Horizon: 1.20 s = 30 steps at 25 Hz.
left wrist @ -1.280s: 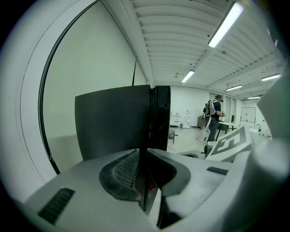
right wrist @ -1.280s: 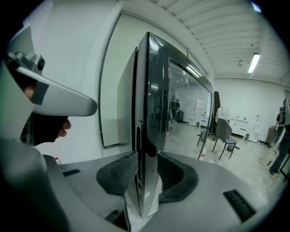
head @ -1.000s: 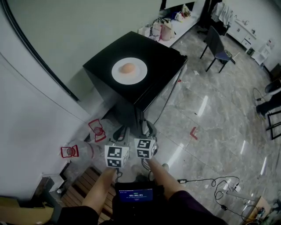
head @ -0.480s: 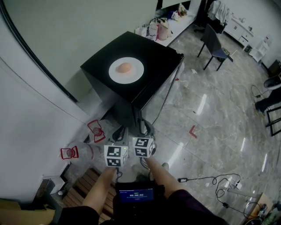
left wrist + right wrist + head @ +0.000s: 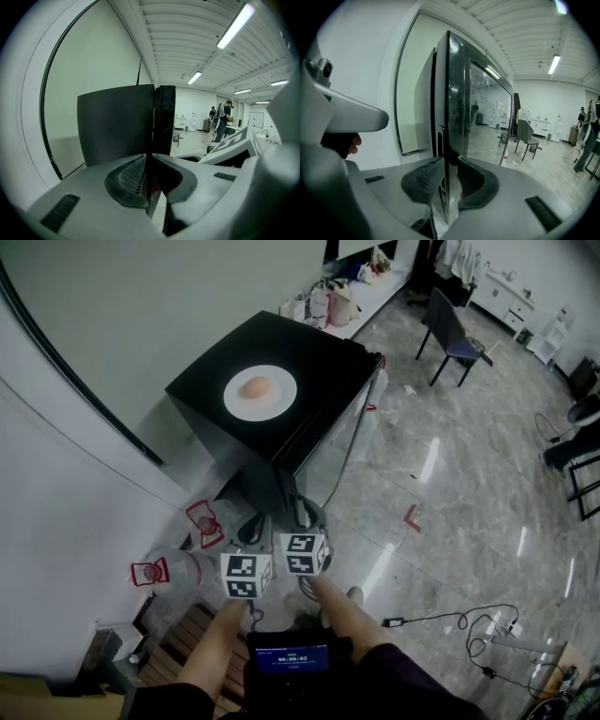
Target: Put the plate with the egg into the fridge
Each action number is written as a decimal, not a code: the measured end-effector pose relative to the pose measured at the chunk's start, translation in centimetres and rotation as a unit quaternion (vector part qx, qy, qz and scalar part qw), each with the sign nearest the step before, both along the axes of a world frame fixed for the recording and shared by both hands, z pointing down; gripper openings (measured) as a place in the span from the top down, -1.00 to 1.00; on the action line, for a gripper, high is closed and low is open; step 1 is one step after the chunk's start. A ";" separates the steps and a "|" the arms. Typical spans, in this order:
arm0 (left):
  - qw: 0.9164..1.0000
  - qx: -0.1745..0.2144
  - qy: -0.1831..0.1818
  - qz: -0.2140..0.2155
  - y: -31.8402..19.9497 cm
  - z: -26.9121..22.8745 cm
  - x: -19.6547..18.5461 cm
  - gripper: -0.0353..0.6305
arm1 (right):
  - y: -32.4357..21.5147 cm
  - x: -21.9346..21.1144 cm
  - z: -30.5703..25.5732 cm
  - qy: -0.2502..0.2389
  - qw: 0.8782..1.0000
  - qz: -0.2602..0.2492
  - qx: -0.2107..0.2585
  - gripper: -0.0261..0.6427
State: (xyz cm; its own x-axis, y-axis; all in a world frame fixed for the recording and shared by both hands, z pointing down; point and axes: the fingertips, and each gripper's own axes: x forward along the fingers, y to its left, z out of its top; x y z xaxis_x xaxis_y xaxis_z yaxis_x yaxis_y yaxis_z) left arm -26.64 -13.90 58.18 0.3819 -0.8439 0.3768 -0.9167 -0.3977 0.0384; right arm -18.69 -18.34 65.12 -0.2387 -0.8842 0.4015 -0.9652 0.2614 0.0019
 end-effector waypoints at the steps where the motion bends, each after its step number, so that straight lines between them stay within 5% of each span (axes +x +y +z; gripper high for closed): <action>1: 1.000 -0.001 0.001 0.001 0.1 0.0 0.2 0.85 | 0.1 0.0 0.0 -0.004 1.000 -0.003 -0.003 0.64; 12: 0.999 0.008 0.022 0.039 0.3 -0.3 4.0 0.85 | 4.7 8.1 -0.3 -0.022 1.000 0.009 0.010 0.72; 30: 0.969 0.019 0.026 0.244 3.2 -1.1 31.6 0.85 | 6.4 31.6 0.2 -0.050 0.998 -0.045 0.004 0.81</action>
State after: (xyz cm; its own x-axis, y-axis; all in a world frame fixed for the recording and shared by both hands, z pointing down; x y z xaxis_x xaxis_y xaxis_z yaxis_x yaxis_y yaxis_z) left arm 4.94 -10.72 57.05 0.7569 -0.5701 0.3195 -0.6157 -0.7860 0.0562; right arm 12.96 -11.91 65.34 -0.3558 -0.8601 0.3656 -0.9333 0.3474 -0.0908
